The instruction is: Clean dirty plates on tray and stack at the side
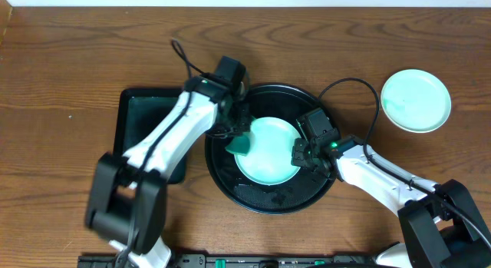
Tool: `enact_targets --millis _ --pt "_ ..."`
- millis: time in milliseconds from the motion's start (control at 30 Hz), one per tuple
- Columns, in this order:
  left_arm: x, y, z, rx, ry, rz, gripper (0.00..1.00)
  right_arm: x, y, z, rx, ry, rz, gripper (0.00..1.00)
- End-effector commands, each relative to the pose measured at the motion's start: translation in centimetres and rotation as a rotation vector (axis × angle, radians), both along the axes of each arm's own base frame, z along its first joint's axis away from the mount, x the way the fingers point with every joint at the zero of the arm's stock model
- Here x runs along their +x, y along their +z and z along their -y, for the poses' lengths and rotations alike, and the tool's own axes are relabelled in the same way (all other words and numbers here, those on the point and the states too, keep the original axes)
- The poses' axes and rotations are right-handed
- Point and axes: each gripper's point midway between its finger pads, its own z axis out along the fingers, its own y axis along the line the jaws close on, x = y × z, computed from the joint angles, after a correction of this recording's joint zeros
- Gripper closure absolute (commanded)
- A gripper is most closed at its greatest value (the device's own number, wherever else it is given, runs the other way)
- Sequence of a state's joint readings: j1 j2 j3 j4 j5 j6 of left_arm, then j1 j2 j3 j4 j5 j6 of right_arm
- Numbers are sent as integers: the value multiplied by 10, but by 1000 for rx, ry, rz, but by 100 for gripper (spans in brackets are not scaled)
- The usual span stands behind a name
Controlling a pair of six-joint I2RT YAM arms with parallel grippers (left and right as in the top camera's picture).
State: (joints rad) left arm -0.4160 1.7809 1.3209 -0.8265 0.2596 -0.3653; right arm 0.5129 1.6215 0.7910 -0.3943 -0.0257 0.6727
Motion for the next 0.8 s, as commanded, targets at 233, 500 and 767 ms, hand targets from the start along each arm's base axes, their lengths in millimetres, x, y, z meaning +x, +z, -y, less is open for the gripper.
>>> enact_targets --millis 233,500,767 --pt "-3 32 -91 217 191 27 93 17 36 -7 -34 161 130 99" --pt "-3 31 -161 215 401 -49 93 36 98 -11 -178 327 360 99" --pt "-6 30 -188 170 502 -81 93 40 126 -13 -484 469 521 99"
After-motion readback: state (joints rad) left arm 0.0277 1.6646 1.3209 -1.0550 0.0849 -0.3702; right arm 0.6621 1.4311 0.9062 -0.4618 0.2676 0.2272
